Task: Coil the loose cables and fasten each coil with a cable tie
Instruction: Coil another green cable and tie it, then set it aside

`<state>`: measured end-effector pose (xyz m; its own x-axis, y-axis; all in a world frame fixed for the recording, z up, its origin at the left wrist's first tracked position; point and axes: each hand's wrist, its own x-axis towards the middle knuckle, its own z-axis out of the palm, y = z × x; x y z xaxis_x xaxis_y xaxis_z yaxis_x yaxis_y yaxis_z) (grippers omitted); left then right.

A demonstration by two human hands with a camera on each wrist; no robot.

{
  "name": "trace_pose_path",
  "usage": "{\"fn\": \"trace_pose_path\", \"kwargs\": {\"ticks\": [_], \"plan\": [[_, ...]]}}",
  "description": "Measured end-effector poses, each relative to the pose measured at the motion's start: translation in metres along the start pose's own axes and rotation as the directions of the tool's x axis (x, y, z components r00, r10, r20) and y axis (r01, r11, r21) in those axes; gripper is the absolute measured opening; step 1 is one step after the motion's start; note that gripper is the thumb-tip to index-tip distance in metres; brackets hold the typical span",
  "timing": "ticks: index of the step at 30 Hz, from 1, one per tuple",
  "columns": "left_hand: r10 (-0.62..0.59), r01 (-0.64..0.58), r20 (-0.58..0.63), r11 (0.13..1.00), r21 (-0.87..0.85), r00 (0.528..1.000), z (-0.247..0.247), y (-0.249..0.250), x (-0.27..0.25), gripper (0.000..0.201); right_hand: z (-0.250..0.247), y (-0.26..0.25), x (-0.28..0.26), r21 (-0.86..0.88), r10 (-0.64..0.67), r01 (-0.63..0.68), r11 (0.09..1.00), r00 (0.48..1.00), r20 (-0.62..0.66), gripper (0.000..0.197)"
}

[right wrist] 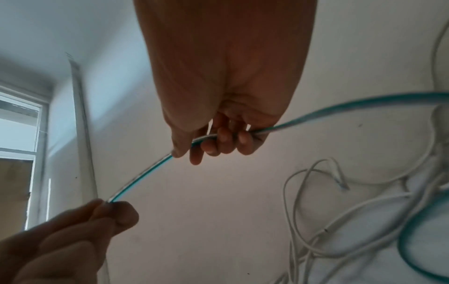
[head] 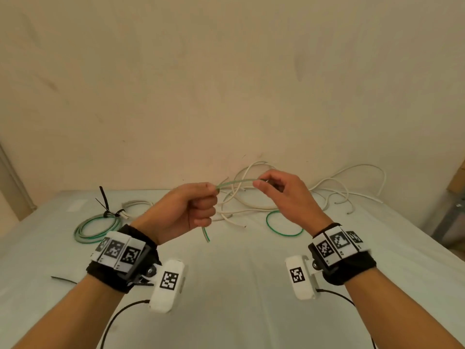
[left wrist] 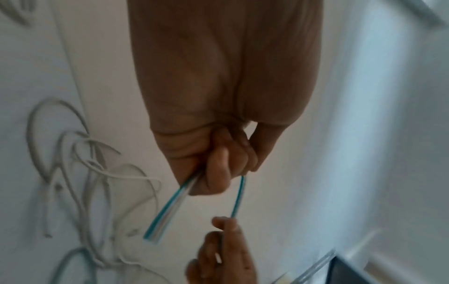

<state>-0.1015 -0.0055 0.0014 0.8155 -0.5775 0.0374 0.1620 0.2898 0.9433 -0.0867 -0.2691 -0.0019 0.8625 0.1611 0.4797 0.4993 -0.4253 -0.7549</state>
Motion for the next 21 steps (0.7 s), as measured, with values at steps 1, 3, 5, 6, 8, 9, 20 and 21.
{"fn": "trace_pose_path", "kwargs": {"ticks": [1, 3, 5, 6, 8, 9, 20, 21], "plan": [[-0.006, 0.006, 0.002, 0.998, -0.067, 1.0, 0.004, 0.008, -0.003, 0.02, -0.001, -0.005, 0.004, -0.004, -0.013, 0.012, 1.0, 1.0, -0.028, 0.014], [0.006, -0.004, 0.011, 0.989, -0.149, 1.0, 0.012, 0.02, -0.008, 0.025, 0.001, -0.012, 0.011, -0.019, -0.02, 0.019, 1.0, 0.996, -0.081, 0.019], [0.08, -0.07, 0.044, 0.977, -0.2, 0.996, 0.022, 0.028, -0.01, 0.035, 0.007, -0.017, 0.014, -0.027, -0.03, 0.027, 0.999, 0.995, -0.096, 0.025], [0.135, -0.12, 0.052, 0.967, -0.226, 0.989, 0.026, 0.031, -0.009, 0.038, 0.013, -0.018, 0.013, -0.033, -0.026, 0.023, 0.999, 0.996, -0.08, 0.029], [0.237, -0.216, 0.049, 0.939, -0.266, 0.97, 0.034, 0.039, -0.006, 0.04, 0.027, -0.017, 0.01, -0.071, 0.007, -0.008, 0.997, 1.0, -0.012, 0.037], [0.277, -0.255, 0.045, 0.927, -0.274, 0.96, 0.037, 0.043, -0.005, 0.04, 0.034, -0.016, 0.008, -0.098, 0.024, -0.021, 0.995, 0.999, 0.03, 0.039], [0.412, -0.409, -0.057, 0.862, -0.299, 0.91, 0.031, 0.085, -0.022, 0.018, 0.042, -0.023, -0.017, 0.086, -0.03, 0.028, 0.996, 0.999, 0.02, 0.014], [0.375, -0.375, -0.055, 0.882, -0.284, 0.925, 0.03, 0.084, -0.024, 0.016, 0.037, -0.029, -0.013, 0.201, -0.011, 0.011, 0.979, 1.0, -0.004, 0.017]]}}
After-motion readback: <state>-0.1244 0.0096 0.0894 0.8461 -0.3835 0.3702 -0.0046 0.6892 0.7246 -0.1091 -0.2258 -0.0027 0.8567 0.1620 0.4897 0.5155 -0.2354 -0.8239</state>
